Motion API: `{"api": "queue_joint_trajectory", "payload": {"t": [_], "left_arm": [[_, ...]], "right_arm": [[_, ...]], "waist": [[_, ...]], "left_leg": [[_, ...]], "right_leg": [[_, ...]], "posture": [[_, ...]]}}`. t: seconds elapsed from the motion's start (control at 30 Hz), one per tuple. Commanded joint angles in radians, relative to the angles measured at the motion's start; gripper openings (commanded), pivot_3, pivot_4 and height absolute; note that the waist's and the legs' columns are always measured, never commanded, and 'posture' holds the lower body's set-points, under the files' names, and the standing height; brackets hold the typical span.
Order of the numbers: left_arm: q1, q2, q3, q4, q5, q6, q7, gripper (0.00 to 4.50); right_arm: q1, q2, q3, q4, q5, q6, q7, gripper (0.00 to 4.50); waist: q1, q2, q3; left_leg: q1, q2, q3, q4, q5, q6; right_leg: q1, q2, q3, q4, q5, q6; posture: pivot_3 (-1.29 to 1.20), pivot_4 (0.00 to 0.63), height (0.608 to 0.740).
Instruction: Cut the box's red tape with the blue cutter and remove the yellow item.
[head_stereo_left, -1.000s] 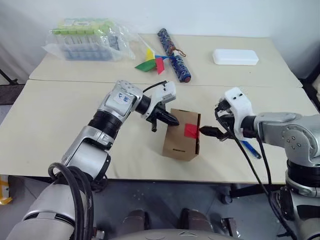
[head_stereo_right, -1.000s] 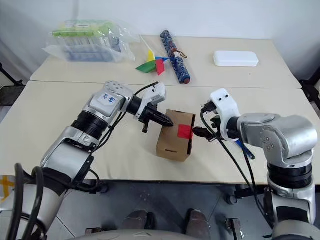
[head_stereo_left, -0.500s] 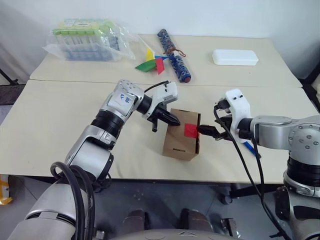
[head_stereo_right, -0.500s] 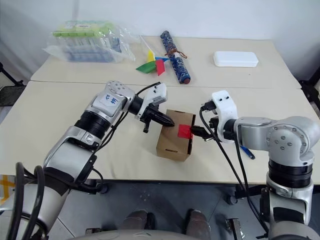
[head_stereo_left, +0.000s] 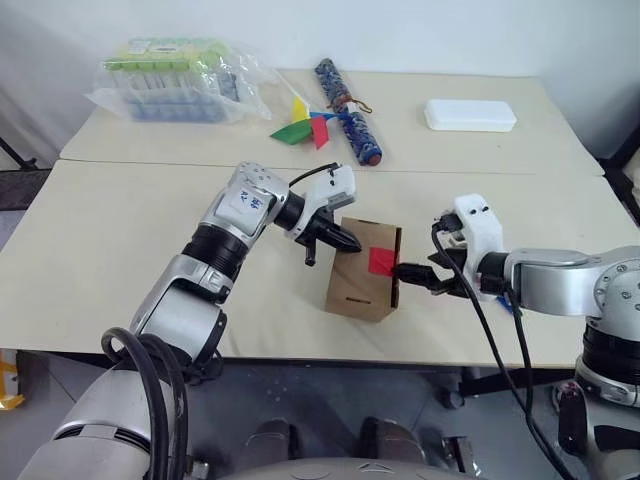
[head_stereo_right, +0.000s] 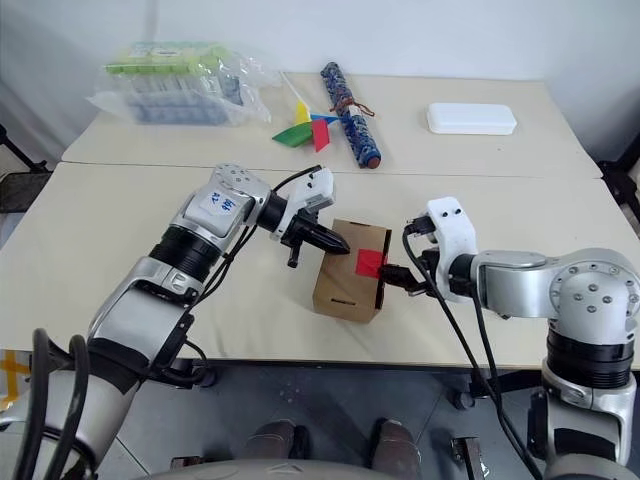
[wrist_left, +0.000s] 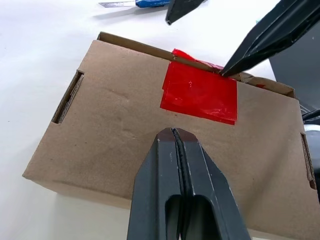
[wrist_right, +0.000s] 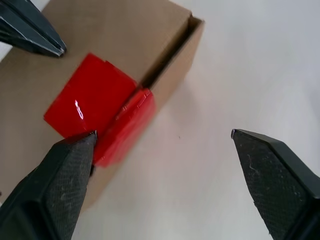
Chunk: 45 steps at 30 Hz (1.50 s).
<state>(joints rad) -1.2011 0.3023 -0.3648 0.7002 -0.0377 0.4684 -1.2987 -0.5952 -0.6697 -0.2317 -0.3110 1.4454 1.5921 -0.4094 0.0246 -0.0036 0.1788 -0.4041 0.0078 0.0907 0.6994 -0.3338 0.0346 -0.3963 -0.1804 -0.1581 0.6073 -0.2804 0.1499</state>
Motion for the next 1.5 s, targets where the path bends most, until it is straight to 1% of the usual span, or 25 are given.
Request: {"api": "queue_joint_trajectory", "payload": {"t": [0.03, 0.23, 0.37, 0.53, 0.77, 1.0, 1.1, 1.17, 1.2, 1.27, 1.37, 1.43, 1.5], "left_arm": [[0.032, 0.005, -0.027, -0.022, 0.033, 0.016, -0.001, 0.0], [0.057, 0.013, -0.033, -0.064, 0.034, 0.032, -0.005, 0.0], [0.066, 0.016, -0.035, -0.079, 0.034, 0.039, -0.006, 0.0], [0.075, 0.021, -0.038, -0.1, 0.032, 0.051, -0.008, 0.0], [0.092, 0.028, -0.039, -0.13, 0.027, 0.072, -0.009, 0.0], [0.096, 0.027, -0.037, -0.138, 0.026, 0.083, -0.005, 0.0], [0.093, 0.024, -0.034, -0.133, 0.025, 0.084, 0.0, 0.0], [0.093, 0.023, -0.032, -0.131, 0.025, 0.085, 0.002, 0.0], [0.091, 0.023, -0.031, -0.129, 0.026, 0.083, 0.003, 0.0], [0.088, 0.023, -0.029, -0.125, 0.026, 0.082, 0.003, 0.0], [0.087, 0.023, -0.027, -0.123, 0.026, 0.081, 0.004, 0.0], [0.086, 0.023, -0.027, -0.122, 0.026, 0.082, 0.003, 0.0], [0.086, 0.025, -0.027, -0.124, 0.027, 0.082, 0.002, 0.0]], "right_arm": [[0.031, -0.038, 0.012, -0.006, 0.045, -0.001, -0.033, 4.47], [0.065, -0.082, 0.077, 0.0, 0.051, -0.011, -0.048, 4.47], [0.053, -0.12, 0.146, -0.009, -0.011, 0.019, -0.021, 4.47], [0.051, -0.139, 0.204, -0.025, -0.084, 0.022, 0.051, 4.47], [0.057, -0.162, 0.258, -0.034, -0.218, 0.022, 0.17, 4.47], [0.068, -0.202, 0.28, -0.076, -0.344, 0.019, 0.309, 4.47], [0.105, -0.243, 0.28, -0.117, -0.388, -0.015, 0.39, 4.47], [0.131, -0.254, 0.258, -0.13, -0.407, -0.038, 0.438, 4.47], [0.14, -0.239, 0.225, -0.121, -0.406, -0.044, 0.453, 4.47], [0.139, -0.192, 0.138, -0.09, -0.387, -0.039, 0.475, 4.47], [0.112, -0.073, -0.029, -0.021, -0.332, 0.001, 0.471, 4.47], [0.109, -0.016, -0.097, 0.004, -0.305, 0.02, 0.462, 4.47], [0.114, 0.014, -0.133, 0.021, -0.28, 0.022, 0.443, 4.47]], "waist": [[-0.001, 0.0, 0.0], [0.0, 0.0, 0.0], [0.0, -0.001, -0.001], [0.001, -0.003, -0.003], [-0.001, -0.003, -0.003], [0.0, -0.003, -0.003], [0.001, -0.004, -0.003], [0.001, -0.004, -0.003], [0.0, -0.004, -0.003], [0.001, -0.004, -0.003], [0.0, -0.004, -0.003], [0.0, -0.003, -0.003], [0.001, -0.003, -0.003]], "left_leg": [[0.0, 0.0, 0.0, 0.0, 0.0, 0.0], [0.0, 0.0, 0.0, 0.0, 0.0, 0.0], [0.001, 0.0, 0.0, 0.0, 0.0, 0.0], [0.002, 0.001, 0.0, 0.0, 0.0, 0.0], [0.002, 0.001, 0.0, 0.0, 0.0, 0.001], [0.002, 0.001, 0.0, 0.0, 0.0, 0.001], [0.002, 0.001, 0.0, 0.0, 0.0, 0.001], [0.002, 0.001, 0.0, 0.0, 0.0, 0.001], [0.002, 0.001, 0.0, 0.0, 0.0, 0.001], [0.002, 0.001, 0.0, 0.0, 0.0, 0.001], [0.002, 0.001, 0.001, 0.001, 0.0, 0.001], [0.002, 0.001, 0.001, 0.0, 0.0, 0.001], [0.001, 0.001, 0.0, 0.0, 0.0, 0.0]], "right_leg": [[0.0, 0.0, 0.0, 0.0, 0.0, 0.0], [0.0, 0.0, 0.0, 0.0, 0.0, 0.0], [0.001, 0.0, 0.0, -0.001, 0.0, 0.0], [0.002, 0.0, 0.0, -0.001, 0.0, 0.0], [0.002, 0.0, 0.0, -0.001, 0.0, 0.0], [0.002, 0.0, 0.0, -0.002, 0.0, 0.0], [0.002, 0.0, 0.0, -0.002, 0.0, 0.0], [0.002, 0.0, 0.0, -0.002, 0.0, 0.0], [0.002, 0.0, 0.0, -0.002, 0.0, 0.0], [0.003, 0.0, 0.0, -0.003, 0.0, 0.0], [0.003, 0.0, 0.0, -0.003, 0.0, 0.0], [0.002, 0.0, 0.0, -0.002, 0.0, 0.0], [0.002, 0.0, 0.0, -0.002, 0.0, 0.0]], "posture": [[0.0, 0.15, 0.74], [0.0, 0.15, 0.74], [0.0, 0.15, 0.74], [0.0, 0.15, 0.74], [0.0, 0.15, 0.74], [0.0, 0.15, 0.74], [0.0, 0.15, 0.74], [0.0, 0.15, 0.74], [0.0, 0.15, 0.74], [0.0, 0.15, 0.74], [0.0, 0.15, 0.74], [0.0, 0.15, 0.74], [0.0, 0.15, 0.74]]}}
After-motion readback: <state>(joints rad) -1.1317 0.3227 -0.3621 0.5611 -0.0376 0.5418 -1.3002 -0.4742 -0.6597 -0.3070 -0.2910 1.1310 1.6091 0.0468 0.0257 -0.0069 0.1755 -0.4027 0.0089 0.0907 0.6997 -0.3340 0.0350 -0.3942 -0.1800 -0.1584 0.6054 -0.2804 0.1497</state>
